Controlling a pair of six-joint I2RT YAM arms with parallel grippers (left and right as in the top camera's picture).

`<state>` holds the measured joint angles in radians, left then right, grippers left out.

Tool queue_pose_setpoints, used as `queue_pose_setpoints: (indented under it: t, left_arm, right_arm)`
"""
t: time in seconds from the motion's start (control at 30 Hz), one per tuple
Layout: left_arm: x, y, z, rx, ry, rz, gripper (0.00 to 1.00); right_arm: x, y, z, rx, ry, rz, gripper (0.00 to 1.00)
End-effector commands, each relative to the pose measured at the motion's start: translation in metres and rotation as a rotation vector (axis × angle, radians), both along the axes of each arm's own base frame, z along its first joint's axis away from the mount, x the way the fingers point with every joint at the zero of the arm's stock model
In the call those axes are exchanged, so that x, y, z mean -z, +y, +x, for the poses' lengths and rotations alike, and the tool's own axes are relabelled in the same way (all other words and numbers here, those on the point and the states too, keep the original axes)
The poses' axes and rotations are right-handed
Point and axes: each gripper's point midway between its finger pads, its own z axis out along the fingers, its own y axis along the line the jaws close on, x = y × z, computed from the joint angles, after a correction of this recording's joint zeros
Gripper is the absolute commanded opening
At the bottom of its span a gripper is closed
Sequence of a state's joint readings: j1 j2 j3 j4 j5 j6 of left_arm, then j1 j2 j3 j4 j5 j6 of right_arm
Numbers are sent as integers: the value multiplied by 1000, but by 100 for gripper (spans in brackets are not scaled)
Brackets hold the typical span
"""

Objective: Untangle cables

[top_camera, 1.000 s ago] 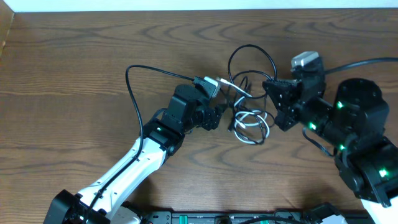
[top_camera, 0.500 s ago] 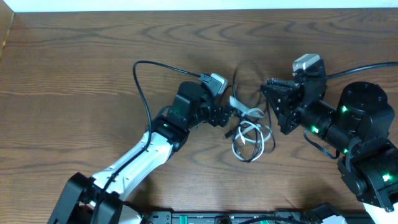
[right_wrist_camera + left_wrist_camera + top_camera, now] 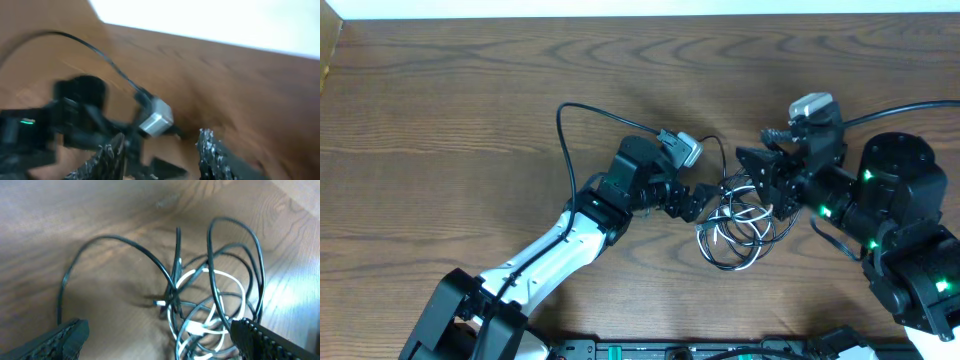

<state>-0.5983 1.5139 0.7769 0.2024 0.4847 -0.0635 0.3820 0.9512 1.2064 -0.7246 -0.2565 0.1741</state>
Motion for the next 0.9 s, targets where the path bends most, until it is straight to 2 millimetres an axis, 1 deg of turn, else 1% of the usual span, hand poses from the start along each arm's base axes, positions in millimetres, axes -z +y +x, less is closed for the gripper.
queue_pose_setpoints:
  t: [0.0,0.03,0.07,0.1,0.13,0.2,0.27,0.43,0.53,0.6,0.7,0.8,0.87]
  left_arm:
    - [-1,-3,-4,25,21,-2,95]
    - [2,-1,-6,25,33,6,95]
    - [5,0,-8,28,44,19,95]
    - [9,2,-10,35,44,37,95]
    - [11,3,-10,36,41,51,95]
    - [16,9,-8,17,36,85,95]
    - [19,13,-3,-9,21,114,95]
    - [20,16,0,-25,7,131,95]
    - [22,16,0,-16,1,140,95]
    - [28,16,0,8,-15,164,90]
    - [46,19,3,0,-1,208,86]
    - [65,25,8,-31,15,256,84]
    - [71,25,8,-30,28,263,84]
  right_arm:
    - [19,-54,19,338,59,-117,48]
    - [31,-71,20,447,108,-144,53]
    - [44,-86,19,543,161,-172,56]
    - [55,-94,18,600,209,-191,60]
    - [63,-96,17,622,242,-198,63]
    - [79,-93,20,635,309,-206,69]
    - [92,-87,24,632,360,-207,72]
    - [127,-74,37,626,482,-226,73]
    - [148,-72,43,626,537,-275,74]
    - [162,-70,46,624,573,-307,74]
    - [183,-69,49,631,625,-341,74]
    - [197,-69,52,693,673,-319,74]
    - [202,-69,55,755,696,-277,73]
